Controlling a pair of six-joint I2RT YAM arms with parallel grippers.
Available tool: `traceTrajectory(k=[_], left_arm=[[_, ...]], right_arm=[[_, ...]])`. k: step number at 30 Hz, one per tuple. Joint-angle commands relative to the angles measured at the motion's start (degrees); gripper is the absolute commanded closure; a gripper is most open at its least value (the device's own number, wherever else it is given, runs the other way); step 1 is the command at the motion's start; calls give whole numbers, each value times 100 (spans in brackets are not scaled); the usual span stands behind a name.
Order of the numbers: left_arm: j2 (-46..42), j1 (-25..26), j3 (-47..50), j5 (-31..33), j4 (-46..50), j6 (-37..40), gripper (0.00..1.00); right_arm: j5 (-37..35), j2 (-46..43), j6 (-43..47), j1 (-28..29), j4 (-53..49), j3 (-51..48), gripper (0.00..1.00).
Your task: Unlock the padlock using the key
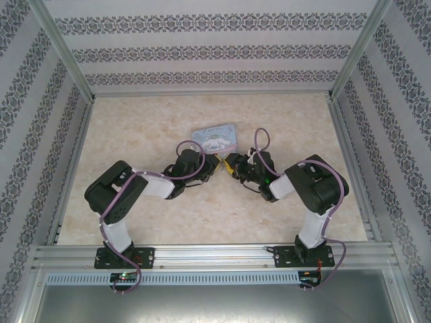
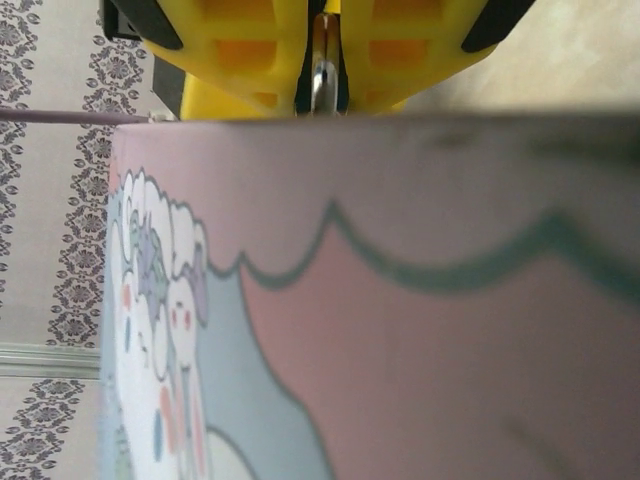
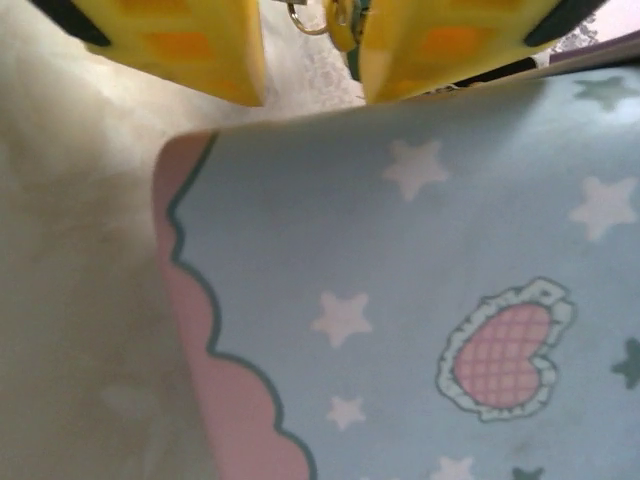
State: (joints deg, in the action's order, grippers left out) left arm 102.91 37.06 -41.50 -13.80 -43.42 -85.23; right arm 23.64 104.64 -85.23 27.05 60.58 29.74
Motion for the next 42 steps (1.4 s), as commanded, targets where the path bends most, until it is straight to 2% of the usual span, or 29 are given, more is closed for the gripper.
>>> traceTrajectory(k=[1,5,9,15,24,28,32,35,42], left_arm=[[-134,322,-134,-851,559,275,100],[-149,294,-217,-847,740,409,100],[-150,267,-292,-840,952,563,100],[-149,227,-361,-937,1167,750,100],[-280,88,-427,-1155,1685,1106,100],[-358,-9,-424,-1234,1836,1226,100],[-412,-89,-455,-1330,1955,1305,100],[-430,-120,-518,-1415,2054,1342,100],[-446,-129,-671,-1605,2275,1386,100]], right_arm=[[501,-554,95,48,810,89,57],[555,-831,138,-36,602,-151,42],[619,-1070,187,-170,485,-529,34],[786,-1793,453,-313,33,-970,32],[789,-3226,2038,-376,-2807,-913,33],[309,-3853,3234,-239,-4711,-551,33],[-320,-4287,4342,-60,-6095,-147,34],[-805,-4334,5030,248,-6696,161,37],[-1800,-3803,6155,1163,-7048,642,47]])
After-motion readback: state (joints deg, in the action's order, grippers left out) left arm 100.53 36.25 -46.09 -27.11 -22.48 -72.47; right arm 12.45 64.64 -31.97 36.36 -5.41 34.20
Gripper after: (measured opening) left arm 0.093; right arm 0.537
